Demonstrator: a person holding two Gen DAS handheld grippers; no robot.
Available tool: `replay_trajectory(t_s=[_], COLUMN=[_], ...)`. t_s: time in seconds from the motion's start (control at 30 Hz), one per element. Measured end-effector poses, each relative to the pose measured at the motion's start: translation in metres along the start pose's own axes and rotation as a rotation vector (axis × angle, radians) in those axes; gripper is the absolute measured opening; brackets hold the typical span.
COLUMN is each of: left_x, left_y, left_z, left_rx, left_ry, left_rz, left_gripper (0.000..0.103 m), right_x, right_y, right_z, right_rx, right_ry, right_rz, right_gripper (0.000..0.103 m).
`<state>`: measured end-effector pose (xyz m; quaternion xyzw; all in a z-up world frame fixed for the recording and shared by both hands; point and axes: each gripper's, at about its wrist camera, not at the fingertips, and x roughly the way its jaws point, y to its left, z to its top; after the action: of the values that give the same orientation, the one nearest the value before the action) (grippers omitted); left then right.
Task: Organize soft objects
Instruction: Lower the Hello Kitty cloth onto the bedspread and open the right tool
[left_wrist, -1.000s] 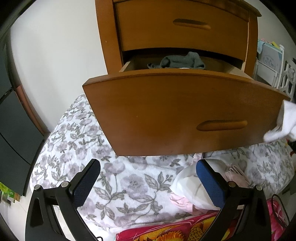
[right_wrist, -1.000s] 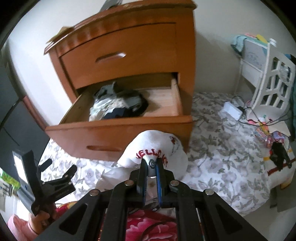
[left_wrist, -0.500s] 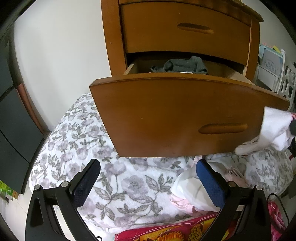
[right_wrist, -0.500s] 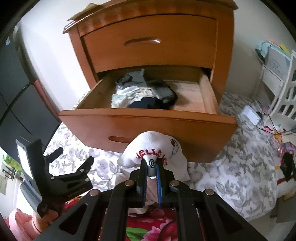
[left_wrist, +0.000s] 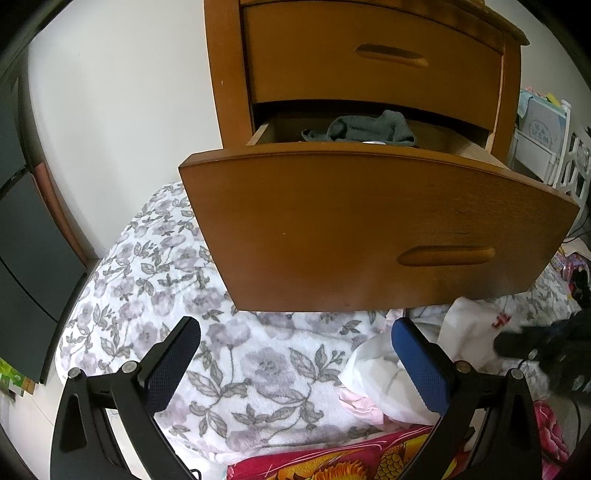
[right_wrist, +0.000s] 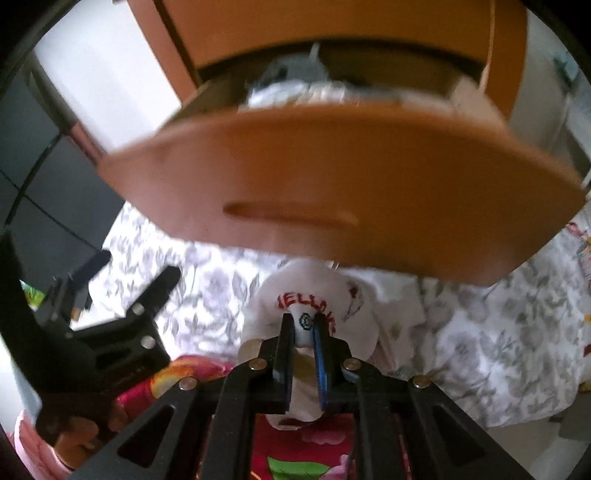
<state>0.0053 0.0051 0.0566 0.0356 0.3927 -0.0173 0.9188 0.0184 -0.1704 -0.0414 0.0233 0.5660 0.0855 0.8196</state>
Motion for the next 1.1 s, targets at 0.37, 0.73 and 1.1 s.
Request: replay_trajectory(t_s=[0.37,0.73,1.1], left_x=[0.001,0.002,0.002], left_y=[0.000,0.000,-0.001], left_z=[0.000,0.000,0.000], left_rx=[-0.003,-0.007,-0.007], left_ry=[0.005,0.009,0.012], left_rz=[-0.004,-0.006,-0.007], left_gripper=[0.103,0.103,0.103], right_x=[0.008,-0.006,-0.019], right_y=[-0.002,-0.021,-0.032], right_z=[-0.007,-0.011,-0.009], right_rx=[-0.003,0.048,0.069], right_ry=[0.047,0.018,-0.022], right_rz=[-0.033,-0.069,-0.088], right_gripper=[0.030,0.057,0.094])
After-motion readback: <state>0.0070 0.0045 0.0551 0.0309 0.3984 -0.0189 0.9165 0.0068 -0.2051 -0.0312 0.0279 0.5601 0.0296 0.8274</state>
